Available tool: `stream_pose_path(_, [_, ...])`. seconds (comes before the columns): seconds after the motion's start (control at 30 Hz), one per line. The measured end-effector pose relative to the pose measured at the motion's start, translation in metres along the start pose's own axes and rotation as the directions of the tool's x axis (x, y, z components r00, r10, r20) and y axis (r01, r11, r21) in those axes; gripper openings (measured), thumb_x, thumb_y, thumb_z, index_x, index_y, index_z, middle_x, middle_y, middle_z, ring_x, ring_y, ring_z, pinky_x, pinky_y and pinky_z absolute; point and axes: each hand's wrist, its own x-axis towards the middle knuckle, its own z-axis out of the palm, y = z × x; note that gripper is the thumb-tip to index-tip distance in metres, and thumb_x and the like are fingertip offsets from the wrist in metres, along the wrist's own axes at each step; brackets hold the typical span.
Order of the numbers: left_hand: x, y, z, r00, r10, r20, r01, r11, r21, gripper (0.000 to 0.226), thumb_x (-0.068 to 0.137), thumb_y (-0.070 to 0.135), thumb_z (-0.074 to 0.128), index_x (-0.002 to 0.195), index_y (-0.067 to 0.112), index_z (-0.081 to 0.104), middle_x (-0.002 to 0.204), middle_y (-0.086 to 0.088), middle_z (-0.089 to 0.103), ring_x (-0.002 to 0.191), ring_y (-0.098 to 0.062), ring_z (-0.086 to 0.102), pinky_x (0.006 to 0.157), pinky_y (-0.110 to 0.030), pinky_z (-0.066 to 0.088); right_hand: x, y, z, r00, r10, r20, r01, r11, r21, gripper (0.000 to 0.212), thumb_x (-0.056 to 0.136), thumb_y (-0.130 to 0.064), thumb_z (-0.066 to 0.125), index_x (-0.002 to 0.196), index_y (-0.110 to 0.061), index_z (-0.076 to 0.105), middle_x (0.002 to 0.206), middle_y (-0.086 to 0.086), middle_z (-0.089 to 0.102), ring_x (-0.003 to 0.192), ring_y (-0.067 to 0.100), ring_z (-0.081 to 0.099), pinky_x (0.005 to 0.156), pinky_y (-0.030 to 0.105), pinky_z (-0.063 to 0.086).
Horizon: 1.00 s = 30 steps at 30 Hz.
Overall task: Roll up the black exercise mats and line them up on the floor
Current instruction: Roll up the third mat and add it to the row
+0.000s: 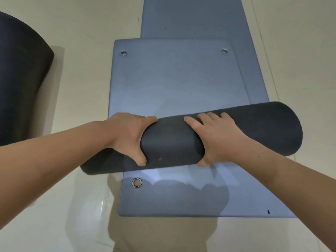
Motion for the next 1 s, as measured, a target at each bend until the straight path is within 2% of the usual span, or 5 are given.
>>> stream_pose_path(0.23, [-0.033,-0.015,0.003,0.967,0.025,0.255,0.038,0.970,-0.241,0.111,0.047,0.061,0.099,0.142,0.064,0.042,0.132,0.034,0.059,0.124,0.000,0.059,0.110,-0.037,0.050,-0.026,-0.008,-0.012,0.952,-0.175,0.249,0.082,0.936,0.342,0.129,0.047,-0.086,0.084,0.153,-0.043,0.024,0.126,-0.012,0.060,0.113,0.019,0.061,0.097,0.042,0.050])
stream_pose_path(0.33, [-0.047,-0.023,0.004,1.000,-0.025,0.008,0.026,0.991,-0.130,0.126,0.054,0.079,0.084,0.163,0.049,0.029,0.171,0.021,0.025,0.156,-0.012,0.030,0.123,-0.043,0.036,-0.005,0.011,-0.019,0.939,-0.170,0.299,-0.003,0.865,0.502,0.123,0.043,-0.078,0.094,0.146,-0.056,0.032,0.131,-0.017,0.061,0.113,0.018,0.063,0.103,0.041,0.051])
stream_pose_path(0.5, [-0.081,-0.013,0.047,0.817,0.199,-0.542,-0.063,0.964,0.259,0.096,0.068,0.075,0.072,0.146,0.019,0.060,0.155,-0.020,0.054,0.134,-0.043,0.057,0.102,-0.060,0.052,0.020,0.036,-0.027,0.946,-0.139,0.293,-0.086,0.763,0.641,0.128,0.045,-0.063,0.102,0.153,-0.058,0.034,0.155,-0.021,0.041,0.141,0.016,0.048,0.115,0.043,0.042])
stream_pose_path(0.8, [-0.025,-0.028,0.052,0.898,0.031,-0.438,0.100,0.956,0.274,0.134,0.046,0.075,0.077,0.156,0.011,0.033,0.146,-0.015,0.051,0.130,-0.041,0.053,0.103,-0.062,0.047,0.005,0.021,-0.069,0.990,0.087,-0.113,-0.051,0.956,0.288,0.083,0.082,-0.072,0.072,0.153,-0.043,0.041,0.142,-0.007,0.057,0.126,0.024,0.058,0.095,0.043,0.051])
stream_pose_path(1.0, [-0.004,-0.042,0.009,0.939,0.054,-0.339,0.023,0.975,0.220,0.113,0.042,0.077,0.072,0.140,0.031,0.039,0.113,0.010,0.057,0.101,-0.023,0.061,0.082,-0.044,0.054,-0.005,-0.021,-0.029,0.988,0.146,0.051,-0.147,0.989,0.028,0.158,0.057,-0.092,0.075,0.165,-0.024,-0.018,0.169,0.020,0.012,0.157,0.042,0.018,0.122,0.063,0.028])
